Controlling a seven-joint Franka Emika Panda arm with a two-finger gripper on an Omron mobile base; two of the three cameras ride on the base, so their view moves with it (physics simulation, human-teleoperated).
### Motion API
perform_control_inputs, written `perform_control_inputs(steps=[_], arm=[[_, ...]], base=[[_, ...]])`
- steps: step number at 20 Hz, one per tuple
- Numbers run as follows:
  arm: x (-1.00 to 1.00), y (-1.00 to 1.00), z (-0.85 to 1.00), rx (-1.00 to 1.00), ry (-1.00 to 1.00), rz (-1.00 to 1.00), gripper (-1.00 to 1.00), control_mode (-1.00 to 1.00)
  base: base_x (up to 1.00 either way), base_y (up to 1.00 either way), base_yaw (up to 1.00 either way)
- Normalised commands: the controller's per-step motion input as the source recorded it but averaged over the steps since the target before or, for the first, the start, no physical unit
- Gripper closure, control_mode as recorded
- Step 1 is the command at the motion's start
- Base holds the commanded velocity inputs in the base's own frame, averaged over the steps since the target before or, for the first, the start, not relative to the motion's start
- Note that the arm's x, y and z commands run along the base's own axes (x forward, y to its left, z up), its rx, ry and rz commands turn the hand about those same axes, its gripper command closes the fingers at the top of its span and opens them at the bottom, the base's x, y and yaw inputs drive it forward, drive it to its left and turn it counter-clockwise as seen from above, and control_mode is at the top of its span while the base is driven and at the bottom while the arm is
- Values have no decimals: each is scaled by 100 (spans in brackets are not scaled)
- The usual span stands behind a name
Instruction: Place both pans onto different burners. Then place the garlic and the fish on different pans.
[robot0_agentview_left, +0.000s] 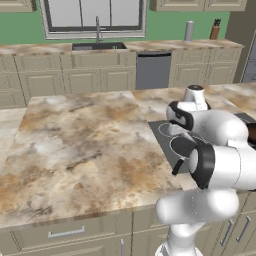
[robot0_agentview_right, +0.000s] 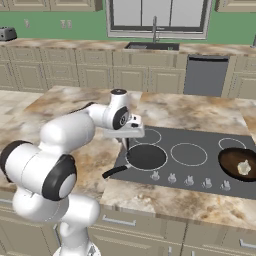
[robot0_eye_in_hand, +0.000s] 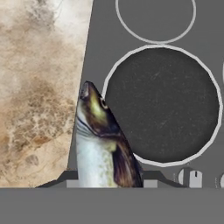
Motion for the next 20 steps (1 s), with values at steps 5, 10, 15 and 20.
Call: perform_control_inputs(steps=[5, 10, 15, 20], arm=[[18, -23, 0, 0, 0, 0, 100, -100], [11, -26, 0, 0, 0, 0, 100, -100], [6, -15, -9, 0, 0, 0, 100, -100], [6, -10, -21, 0, 0, 0, 100, -100]], base=[[0, 0, 0], [0, 0, 0], [0, 0, 0], [0, 0, 0]])
